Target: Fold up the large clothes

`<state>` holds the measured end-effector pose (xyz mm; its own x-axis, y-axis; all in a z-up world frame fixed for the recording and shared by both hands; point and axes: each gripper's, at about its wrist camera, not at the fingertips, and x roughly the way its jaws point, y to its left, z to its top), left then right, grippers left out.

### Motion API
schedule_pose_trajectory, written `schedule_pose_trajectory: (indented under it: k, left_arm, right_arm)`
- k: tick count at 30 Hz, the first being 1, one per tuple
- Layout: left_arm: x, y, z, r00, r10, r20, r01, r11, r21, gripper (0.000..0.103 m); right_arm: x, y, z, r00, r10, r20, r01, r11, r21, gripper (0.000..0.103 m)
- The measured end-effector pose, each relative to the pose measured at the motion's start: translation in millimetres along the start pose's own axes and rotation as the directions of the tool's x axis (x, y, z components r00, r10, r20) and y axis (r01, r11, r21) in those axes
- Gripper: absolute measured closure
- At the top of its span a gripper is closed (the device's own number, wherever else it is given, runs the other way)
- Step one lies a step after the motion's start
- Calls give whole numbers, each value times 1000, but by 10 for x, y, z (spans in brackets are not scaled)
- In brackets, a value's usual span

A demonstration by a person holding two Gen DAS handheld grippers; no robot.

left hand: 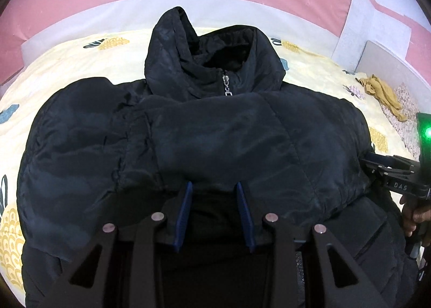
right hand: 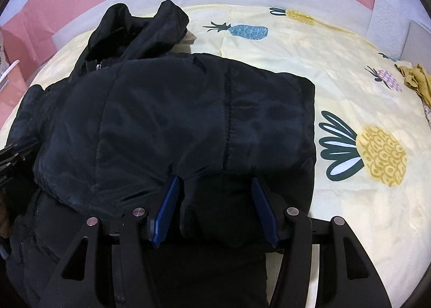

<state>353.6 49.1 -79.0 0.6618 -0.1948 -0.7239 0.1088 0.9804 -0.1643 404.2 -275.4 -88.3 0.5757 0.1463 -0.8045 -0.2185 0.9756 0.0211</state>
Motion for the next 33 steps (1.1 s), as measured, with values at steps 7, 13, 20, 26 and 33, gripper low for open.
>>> schedule_pose_trajectory:
  k: [7, 13, 20, 26, 33]
  left_arm:
    - [-455, -19, 157, 1000, -11, 6, 11, 1000, -23, 67]
    - [-935, -3, 426, 996, -39, 80, 40, 999, -4, 50]
    - [-1014, 122, 944, 990, -18, 138, 10, 999, 53, 46]
    - [-625, 345, 1383, 989, -2, 148, -3, 999, 33, 43]
    - [178, 501, 1813, 995, 26, 97, -30, 999, 34, 43]
  right_arm:
    - [-517, 72, 170, 998, 15, 58, -18, 999, 46, 47]
    - [-991, 382, 498, 984, 106, 145, -112, 993, 32, 47]
    - [-994, 779, 1007, 969, 124, 214, -126, 992, -5, 47]
    - [-549, 947, 1492, 974, 104, 204, -99, 995, -31, 47]
    - [190, 796, 1906, 987, 63, 145, -62, 998, -13, 47]
